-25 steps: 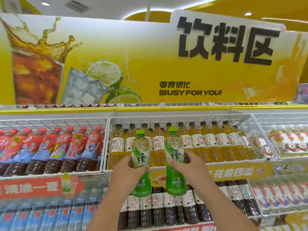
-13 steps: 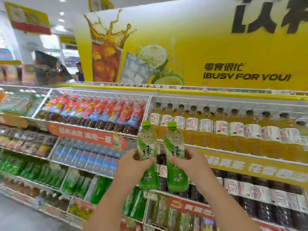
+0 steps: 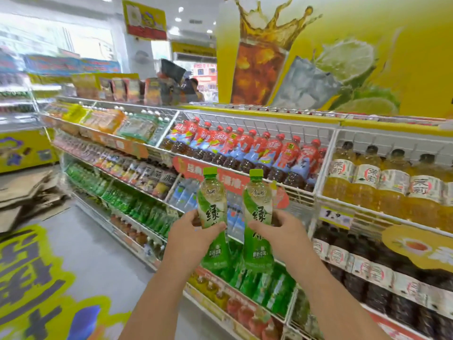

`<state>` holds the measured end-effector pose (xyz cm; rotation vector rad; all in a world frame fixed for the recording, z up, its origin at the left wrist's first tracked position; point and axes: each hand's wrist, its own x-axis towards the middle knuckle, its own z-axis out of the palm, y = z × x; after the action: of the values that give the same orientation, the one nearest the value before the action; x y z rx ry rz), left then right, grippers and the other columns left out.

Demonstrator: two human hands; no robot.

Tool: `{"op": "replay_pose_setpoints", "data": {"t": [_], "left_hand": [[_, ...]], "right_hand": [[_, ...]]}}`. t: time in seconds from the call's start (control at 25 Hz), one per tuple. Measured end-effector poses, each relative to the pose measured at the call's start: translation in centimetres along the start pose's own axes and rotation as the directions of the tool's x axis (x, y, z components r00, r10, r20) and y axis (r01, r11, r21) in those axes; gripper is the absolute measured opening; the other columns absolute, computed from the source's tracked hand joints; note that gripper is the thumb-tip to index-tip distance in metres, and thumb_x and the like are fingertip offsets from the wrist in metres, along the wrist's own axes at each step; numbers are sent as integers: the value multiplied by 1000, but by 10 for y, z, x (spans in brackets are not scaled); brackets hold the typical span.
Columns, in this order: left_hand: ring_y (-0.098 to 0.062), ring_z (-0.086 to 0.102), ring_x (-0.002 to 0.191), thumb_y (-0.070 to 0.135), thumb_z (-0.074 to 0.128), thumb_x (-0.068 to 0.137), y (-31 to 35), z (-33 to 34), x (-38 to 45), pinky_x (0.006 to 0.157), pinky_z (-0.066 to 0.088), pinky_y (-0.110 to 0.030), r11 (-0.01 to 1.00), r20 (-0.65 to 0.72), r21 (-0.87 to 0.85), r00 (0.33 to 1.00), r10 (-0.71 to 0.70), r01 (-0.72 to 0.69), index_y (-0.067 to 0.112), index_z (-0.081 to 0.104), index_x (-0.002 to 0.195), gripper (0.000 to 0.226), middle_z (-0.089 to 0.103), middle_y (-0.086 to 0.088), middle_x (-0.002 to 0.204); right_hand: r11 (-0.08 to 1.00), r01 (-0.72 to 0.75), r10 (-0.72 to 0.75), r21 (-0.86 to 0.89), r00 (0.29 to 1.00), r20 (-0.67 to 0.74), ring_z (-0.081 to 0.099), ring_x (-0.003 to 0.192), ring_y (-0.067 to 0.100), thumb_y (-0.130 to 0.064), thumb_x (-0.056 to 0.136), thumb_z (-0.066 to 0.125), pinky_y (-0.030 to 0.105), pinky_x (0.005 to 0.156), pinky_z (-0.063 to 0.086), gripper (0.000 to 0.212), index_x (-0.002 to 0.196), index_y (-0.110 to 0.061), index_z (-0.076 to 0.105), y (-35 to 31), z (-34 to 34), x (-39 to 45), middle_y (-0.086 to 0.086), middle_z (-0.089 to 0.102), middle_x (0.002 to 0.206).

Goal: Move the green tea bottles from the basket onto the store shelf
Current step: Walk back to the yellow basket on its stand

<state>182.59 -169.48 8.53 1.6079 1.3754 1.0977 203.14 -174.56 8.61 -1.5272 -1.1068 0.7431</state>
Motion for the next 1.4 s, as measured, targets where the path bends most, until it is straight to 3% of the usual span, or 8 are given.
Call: {"op": "replay_pose_setpoints", "data": {"t": [0.44,0.56,0.68,0.8,0.92,1.12,1.28,1.4], "left_hand": [[13,61,77,56,83,69,-122,-249,141,50,41,-6,999,-88,36,996,-15,18,39,61,80,30,67,25,81],[3,64,84,67,74,57,-151,-289,178,61,44,-16,999,-134,19,990,-42,45,35,68,91,48,70,19,87],[-3,69,87,70,72,53,-179,-319,218,70,56,-26,995,-159,0,983,-95,96,38,70,104,60,73,18,92],[-1,69,83,67,73,56,-211,-346,267,69,58,-29,990,-234,6,963,-135,140,43,69,97,47,73,18,91],[2,71,83,57,78,63,-238,-369,315,70,60,-28,985,-267,-2,949,-166,172,53,67,95,34,73,25,90],[-3,73,86,45,82,67,-277,-397,397,79,62,-40,974,-320,-39,920,-226,225,47,70,96,31,76,21,92],[1,72,81,38,86,71,-313,-414,465,77,61,-37,974,-267,-61,937,-226,218,51,70,95,32,75,24,91],[3,72,78,36,87,71,-348,-434,531,72,59,-33,977,-181,-80,961,-209,197,56,68,94,36,75,25,88]], "right_hand": [[998,-37,31,56,995,96,65,62,-8,-41,79,86,11,41,44,21,86,-38,67,-64,290,78,-13,70,83],[1000,-16,17,-7,987,160,67,76,0,-44,77,87,18,55,49,23,88,-34,69,-74,356,112,0,72,95],[999,16,-9,-28,971,238,64,92,1,-52,74,86,17,62,45,60,124,-25,68,-72,416,151,-8,70,113],[999,33,-35,12,943,332,67,93,-4,-59,67,86,19,66,54,69,125,-28,67,-59,474,207,-22,74,109],[999,14,-25,33,931,365,67,114,15,-65,60,85,39,91,57,84,131,-24,66,-52,533,255,-7,70,127],[998,-40,22,38,916,400,63,72,-19,-42,72,90,6,52,44,30,92,-34,69,-50,607,325,-30,71,85],[998,-61,57,1,928,369,65,84,-17,-42,74,89,8,63,48,29,97,-36,72,-38,648,368,-33,73,93],[996,-85,85,-11,949,305,62,121,8,-55,69,85,33,101,53,75,134,-25,65,-27,698,401,-14,67,132]]}}
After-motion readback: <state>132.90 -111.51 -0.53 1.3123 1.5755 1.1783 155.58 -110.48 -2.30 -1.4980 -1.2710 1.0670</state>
